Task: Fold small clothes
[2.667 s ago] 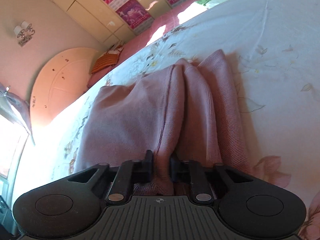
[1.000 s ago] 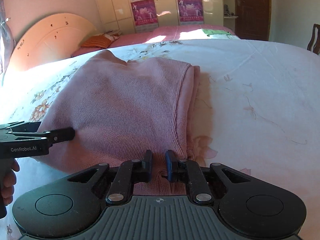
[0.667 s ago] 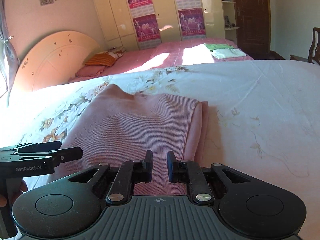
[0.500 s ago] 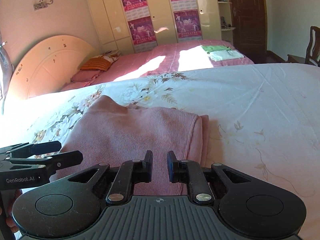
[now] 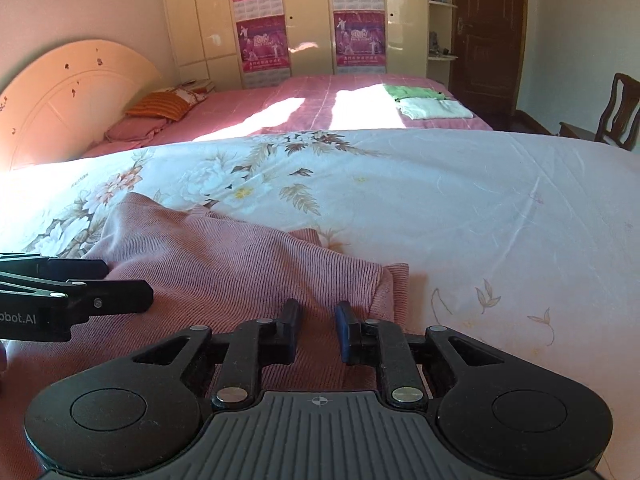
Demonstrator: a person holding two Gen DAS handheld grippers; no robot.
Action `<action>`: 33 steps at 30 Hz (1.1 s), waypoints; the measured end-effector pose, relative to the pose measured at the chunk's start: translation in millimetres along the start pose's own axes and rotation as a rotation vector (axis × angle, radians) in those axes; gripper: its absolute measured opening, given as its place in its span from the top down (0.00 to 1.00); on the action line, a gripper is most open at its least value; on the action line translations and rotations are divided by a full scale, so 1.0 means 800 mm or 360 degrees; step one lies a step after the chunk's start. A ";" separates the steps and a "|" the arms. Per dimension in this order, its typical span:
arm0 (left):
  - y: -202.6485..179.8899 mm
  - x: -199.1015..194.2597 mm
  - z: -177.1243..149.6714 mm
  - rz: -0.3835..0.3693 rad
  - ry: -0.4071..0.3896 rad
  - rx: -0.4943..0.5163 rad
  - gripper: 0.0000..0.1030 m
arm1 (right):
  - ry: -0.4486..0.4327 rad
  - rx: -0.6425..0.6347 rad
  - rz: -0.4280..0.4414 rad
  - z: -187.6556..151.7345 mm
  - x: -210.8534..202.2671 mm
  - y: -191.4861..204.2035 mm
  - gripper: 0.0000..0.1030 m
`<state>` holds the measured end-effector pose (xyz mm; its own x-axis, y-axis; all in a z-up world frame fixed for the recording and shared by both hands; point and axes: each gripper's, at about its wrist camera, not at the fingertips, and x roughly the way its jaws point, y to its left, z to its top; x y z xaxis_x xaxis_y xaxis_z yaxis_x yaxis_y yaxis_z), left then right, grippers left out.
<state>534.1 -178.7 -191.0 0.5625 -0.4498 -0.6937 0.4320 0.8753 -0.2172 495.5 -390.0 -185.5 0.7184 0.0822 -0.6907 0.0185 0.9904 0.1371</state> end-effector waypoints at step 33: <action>-0.024 -0.148 -0.111 0.0151 -0.0084 -0.0040 0.27 | -0.0015 -0.0001 0.0114 -0.088 -0.145 0.050 0.81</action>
<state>396.8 -126.8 -165.6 0.6366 -0.3731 -0.6750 0.3578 0.9182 -0.1701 363.9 -352.5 -149.7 0.7243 0.1518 -0.6725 -0.0336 0.9821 0.1856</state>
